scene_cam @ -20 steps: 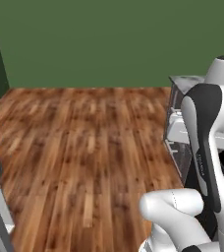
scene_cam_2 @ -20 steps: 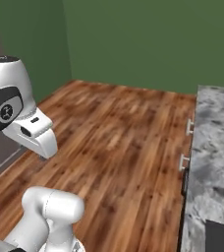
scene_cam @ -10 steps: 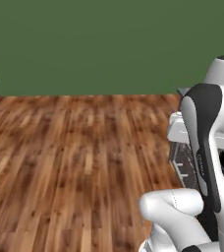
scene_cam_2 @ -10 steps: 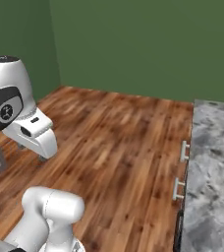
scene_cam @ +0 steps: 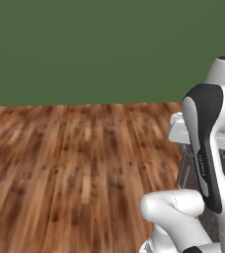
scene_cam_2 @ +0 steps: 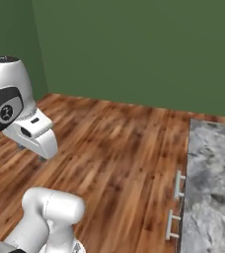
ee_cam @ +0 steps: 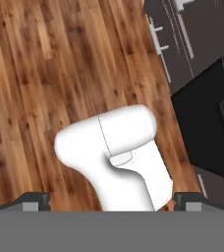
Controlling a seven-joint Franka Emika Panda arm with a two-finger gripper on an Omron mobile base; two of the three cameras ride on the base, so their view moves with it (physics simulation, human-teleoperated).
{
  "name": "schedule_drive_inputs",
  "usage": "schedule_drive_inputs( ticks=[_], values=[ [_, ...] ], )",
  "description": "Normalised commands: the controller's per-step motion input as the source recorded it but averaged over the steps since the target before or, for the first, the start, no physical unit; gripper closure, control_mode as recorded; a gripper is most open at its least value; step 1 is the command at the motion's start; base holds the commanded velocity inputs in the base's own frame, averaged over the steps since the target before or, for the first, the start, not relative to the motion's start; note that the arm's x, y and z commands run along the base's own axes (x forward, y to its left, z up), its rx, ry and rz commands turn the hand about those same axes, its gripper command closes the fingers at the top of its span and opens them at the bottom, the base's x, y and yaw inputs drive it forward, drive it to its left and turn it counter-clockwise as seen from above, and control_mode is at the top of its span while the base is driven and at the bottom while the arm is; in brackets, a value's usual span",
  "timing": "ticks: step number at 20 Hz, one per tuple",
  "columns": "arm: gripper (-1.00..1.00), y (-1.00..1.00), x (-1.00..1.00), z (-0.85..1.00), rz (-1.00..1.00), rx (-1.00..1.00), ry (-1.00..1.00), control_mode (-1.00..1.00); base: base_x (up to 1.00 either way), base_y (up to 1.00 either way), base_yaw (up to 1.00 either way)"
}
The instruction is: Place two dumplings into each of the tupperware containers and then place the containers in the fridge.
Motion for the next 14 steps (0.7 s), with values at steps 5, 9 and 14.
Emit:
schedule_drive_inputs(
  ticks=[5,9,14],
  values=[
    [-1.00,0.00,0.00,0.00,0.00,0.00,0.00,1.00,1.00,0.10,-0.06],
    [-1.00,0.00,0.00,0.00,0.00,0.00,0.00,1.00,1.00,0.33,-0.10],
    [-1.00,0.00,0.00,0.00,0.00,0.00,0.00,1.00,1.00,0.45,-0.13]
  ],
)
